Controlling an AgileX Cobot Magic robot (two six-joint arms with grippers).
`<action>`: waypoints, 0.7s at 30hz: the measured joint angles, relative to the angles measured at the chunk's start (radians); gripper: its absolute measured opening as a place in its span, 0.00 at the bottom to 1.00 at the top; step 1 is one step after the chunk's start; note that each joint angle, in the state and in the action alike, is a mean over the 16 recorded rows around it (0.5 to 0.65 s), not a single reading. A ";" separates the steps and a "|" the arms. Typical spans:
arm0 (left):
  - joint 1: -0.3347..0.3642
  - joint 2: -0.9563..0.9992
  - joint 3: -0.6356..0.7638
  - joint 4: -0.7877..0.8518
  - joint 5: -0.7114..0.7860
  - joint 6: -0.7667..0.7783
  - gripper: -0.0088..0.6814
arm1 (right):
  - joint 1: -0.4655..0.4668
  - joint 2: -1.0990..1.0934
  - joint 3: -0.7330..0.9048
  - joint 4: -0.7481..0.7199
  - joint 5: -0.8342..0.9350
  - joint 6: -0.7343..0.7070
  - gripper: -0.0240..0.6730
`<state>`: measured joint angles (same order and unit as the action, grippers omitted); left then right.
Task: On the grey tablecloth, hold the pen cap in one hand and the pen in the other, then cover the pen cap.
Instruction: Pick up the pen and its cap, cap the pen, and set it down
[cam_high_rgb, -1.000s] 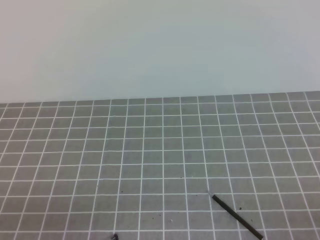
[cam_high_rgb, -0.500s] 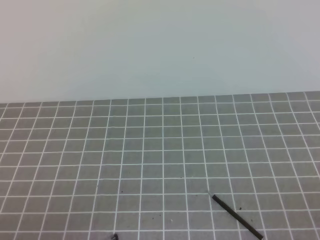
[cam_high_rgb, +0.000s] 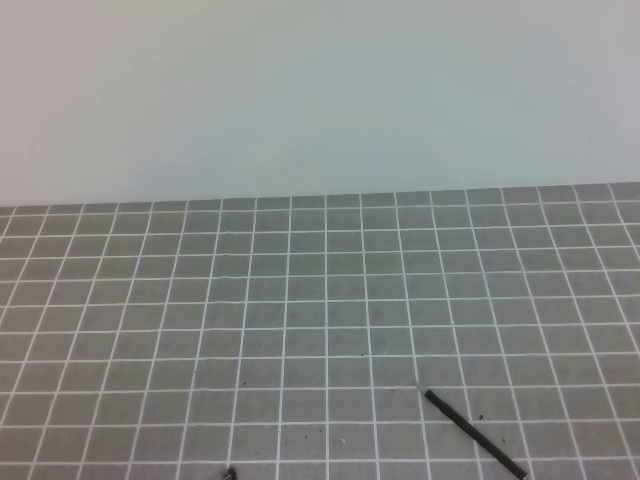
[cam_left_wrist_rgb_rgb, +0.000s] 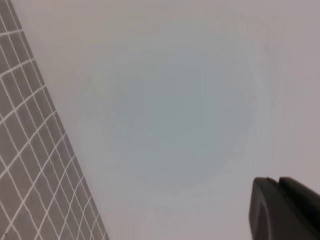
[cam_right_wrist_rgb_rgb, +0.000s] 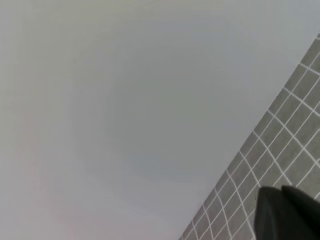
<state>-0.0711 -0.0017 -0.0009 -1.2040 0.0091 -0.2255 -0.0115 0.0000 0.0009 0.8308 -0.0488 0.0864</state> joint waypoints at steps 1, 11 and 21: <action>0.000 0.000 -0.002 0.000 0.002 0.007 0.01 | 0.000 0.000 -0.004 0.000 0.003 -0.015 0.05; 0.000 0.005 -0.093 0.001 0.054 0.289 0.01 | 0.000 0.017 -0.129 -0.002 0.090 -0.280 0.05; 0.000 0.163 -0.231 0.006 0.156 0.688 0.01 | 0.000 0.213 -0.340 -0.006 0.288 -0.593 0.05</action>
<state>-0.0711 0.1617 -0.2316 -1.1981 0.1649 0.4628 -0.0115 0.2126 -0.3389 0.8246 0.2397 -0.5068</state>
